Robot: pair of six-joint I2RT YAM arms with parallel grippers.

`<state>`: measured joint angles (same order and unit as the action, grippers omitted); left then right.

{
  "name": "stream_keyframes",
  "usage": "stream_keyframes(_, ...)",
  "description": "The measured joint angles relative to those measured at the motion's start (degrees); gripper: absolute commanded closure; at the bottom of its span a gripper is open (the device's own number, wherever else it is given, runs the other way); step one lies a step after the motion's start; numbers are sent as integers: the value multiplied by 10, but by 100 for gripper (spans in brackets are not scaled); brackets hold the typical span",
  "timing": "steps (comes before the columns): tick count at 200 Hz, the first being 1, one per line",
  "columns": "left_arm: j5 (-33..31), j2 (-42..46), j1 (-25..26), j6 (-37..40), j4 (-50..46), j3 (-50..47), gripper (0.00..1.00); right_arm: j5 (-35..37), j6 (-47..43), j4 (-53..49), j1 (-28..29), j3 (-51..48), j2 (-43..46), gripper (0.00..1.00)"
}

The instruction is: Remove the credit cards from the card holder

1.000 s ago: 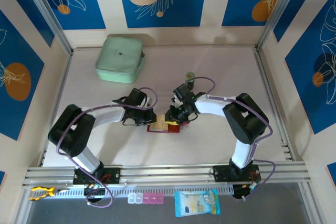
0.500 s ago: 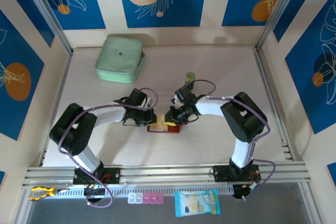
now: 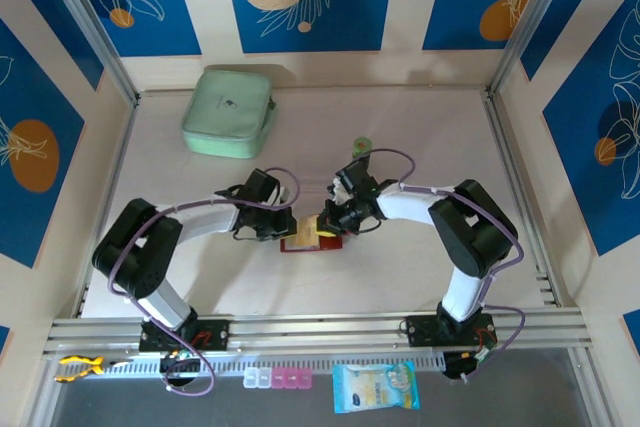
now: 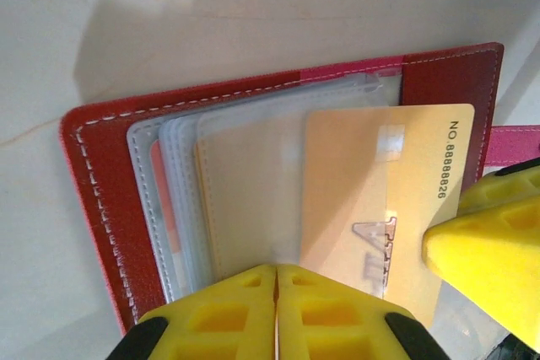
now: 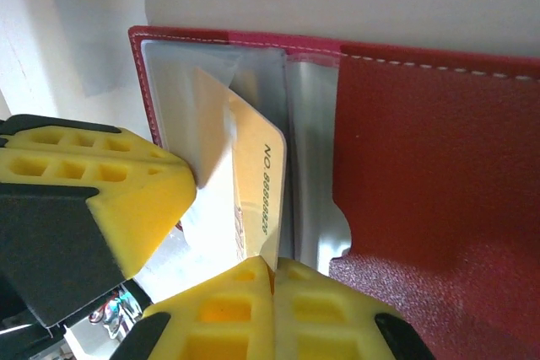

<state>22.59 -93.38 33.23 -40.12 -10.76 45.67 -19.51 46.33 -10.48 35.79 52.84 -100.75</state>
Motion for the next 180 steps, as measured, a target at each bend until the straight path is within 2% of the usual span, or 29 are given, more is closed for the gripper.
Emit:
stream_keyframes(57,-1,0,0,-3,-2,0,89,0,-25,-29,-33,-23,43,98)
stream_keyframes(97,-2,19,0,-15,-12,-5,88,6,-86,-77,-45,-19,77,99)
stream_keyframes(138,-12,60,0,-31,-22,-13,83,33,-231,-175,-57,62,84,100)
stream_keyframes(180,-38,99,-2,-36,-39,-13,81,71,-450,-248,-81,153,82,100)
